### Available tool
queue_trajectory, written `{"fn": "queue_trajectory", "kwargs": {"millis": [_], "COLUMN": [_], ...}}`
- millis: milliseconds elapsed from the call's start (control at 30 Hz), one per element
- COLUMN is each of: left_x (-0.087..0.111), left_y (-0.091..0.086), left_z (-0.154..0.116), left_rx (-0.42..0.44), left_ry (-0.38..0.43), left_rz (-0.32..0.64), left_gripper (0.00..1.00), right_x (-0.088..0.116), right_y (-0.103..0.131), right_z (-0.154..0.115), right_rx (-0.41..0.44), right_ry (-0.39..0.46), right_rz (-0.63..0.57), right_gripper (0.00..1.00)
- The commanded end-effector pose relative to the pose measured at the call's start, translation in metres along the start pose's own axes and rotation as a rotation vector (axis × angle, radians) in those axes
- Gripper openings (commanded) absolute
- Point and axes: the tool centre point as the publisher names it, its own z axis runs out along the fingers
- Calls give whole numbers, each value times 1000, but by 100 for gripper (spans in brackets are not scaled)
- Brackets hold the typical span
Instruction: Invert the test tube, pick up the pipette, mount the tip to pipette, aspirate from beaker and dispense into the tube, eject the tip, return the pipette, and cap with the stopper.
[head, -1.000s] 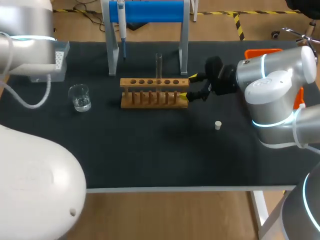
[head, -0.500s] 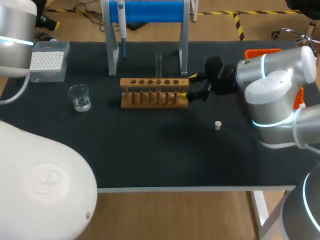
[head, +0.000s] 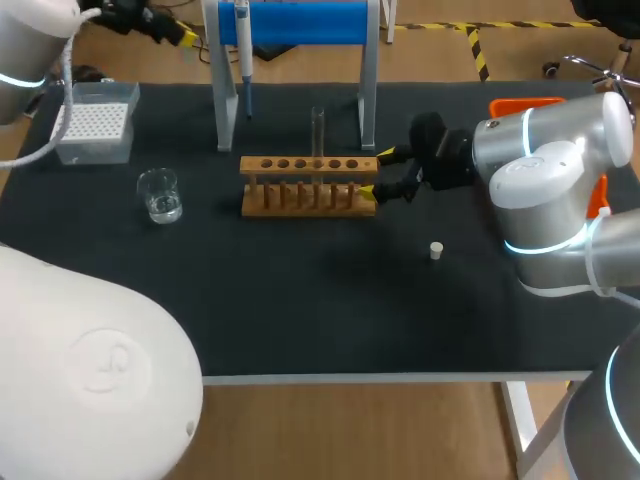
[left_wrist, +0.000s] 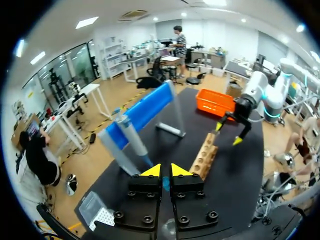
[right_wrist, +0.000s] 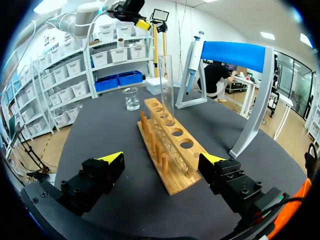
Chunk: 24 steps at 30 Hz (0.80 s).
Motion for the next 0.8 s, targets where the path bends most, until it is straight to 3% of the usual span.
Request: {"fn": "queue_trajectory", "kwargs": {"millis": [33,233,800], "left_x": [18,49,95], "left_y": [-16,-27,-41], "left_z": [12,37,51], "left_rx": [-78,-81,-55], "left_ry": [63,173,193], "left_rz": [36,119,65], "left_gripper": [0,0,0], "right_x": [0,0,0], "right_y": [0,0,0], "right_z": [0,0,0], "right_rx": [0,0,0], "right_ry": [0,0,0], "right_rz": [0,0,0], "right_gripper": [100,100,100]}}
